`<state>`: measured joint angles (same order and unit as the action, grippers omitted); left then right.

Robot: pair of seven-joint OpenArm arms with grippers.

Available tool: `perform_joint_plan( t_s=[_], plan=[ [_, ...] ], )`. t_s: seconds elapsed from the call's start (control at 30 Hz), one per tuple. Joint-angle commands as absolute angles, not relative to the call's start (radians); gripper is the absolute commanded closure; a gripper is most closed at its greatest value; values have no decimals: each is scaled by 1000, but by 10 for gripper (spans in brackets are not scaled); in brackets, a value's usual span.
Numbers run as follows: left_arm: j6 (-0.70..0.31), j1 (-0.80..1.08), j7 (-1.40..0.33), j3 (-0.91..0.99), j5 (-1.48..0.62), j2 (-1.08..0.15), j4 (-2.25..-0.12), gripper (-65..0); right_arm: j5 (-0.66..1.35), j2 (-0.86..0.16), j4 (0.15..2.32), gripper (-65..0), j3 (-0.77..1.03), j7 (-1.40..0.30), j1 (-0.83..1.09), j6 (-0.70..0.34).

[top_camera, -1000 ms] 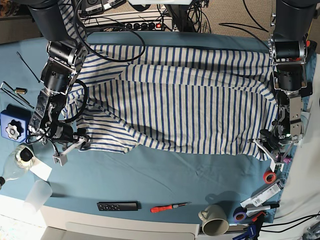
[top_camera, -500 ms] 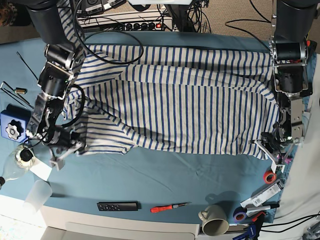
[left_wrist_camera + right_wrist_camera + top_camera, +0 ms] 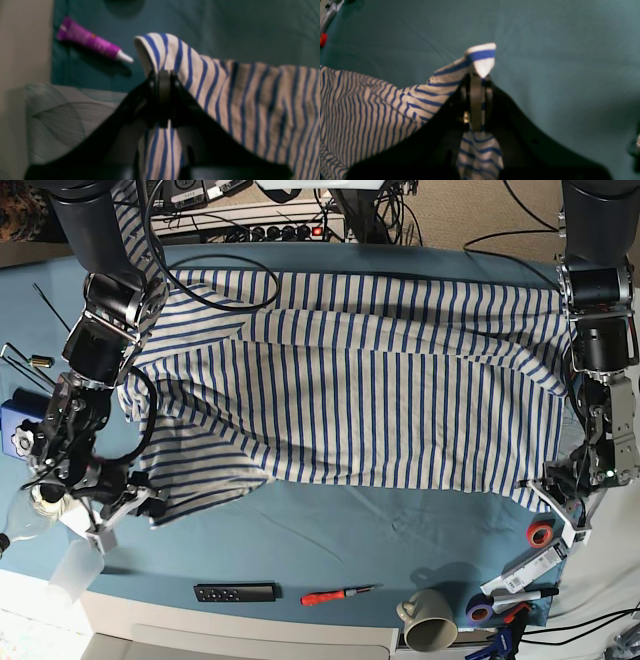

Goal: Fold the T-shirt properly
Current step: 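Fold both side edges inward toward the shirt's middle with both grippers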

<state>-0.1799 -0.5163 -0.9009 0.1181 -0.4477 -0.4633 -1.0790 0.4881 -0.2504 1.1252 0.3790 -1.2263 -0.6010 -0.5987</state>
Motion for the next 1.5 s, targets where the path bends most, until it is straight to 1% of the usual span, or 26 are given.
perform_joint_plan(
  t_s=[0.0,0.1,0.23,0.37,0.43,0.53,0.63,0.7,0.83,0.97,1.03,1.2,1.37,1.47],
  plan=[
    [-183,-551,-904,123,-461,-481,-1113,0,522,-266,1179,0,380,-1226,-637,-606],
    [-184,-550,-976,123,-488,-481,-1163,0,532,-278,1237,0,380,-1287,-636,-606],
    [-183,-546,-1034,136,-493,-486,-1218,0,539,-300,1237,0,380,-1301,-620,-594],
    [-183,-546,-1122,188,-526,-485,-1260,0,657,-339,1237,0,382,-1386,-609,-594],
    [-184,-546,-1169,230,-550,-485,-1273,0,720,-362,1237,0,382,-1396,-609,-594],
    [-235,-542,-1213,308,-584,-486,-1276,0,773,-389,1237,0,382,-1396,-609,-594],
    [-239,-514,-1220,381,-628,-491,-1276,0,777,-400,1237,0,382,-1396,-604,-594],
    [-283,-489,-1238,410,-681,-500,-1276,0,777,-402,1241,0,382,-1396,-591,-591],
    [-342,-442,-1267,422,-789,-530,-1277,0,777,-402,1306,0,382,-1396,-536,-590],
    [-347,-432,-1290,422,-823,-552,-1280,0,766,-402,1398,0,382,-1396,-463,-591],
    [-369,-427,-1308,422,-838,-561,-1287,0,767,-402,1428,0,389,-1396,-427,-590],
    [-395,-374,-1311,422,-869,-583,-1367,0,786,-402,1478,0,489,-1396,-351,-590],
    [-395,-296,-1308,422,-868,-604,-1464,0,854,-402,1482,0,645,-1396,-302,-591],
    [-395,-258,-1309,422,-868,-612,-1499,0,857,-402,1482,0,690,-1396,-271,-591]
  ],
)
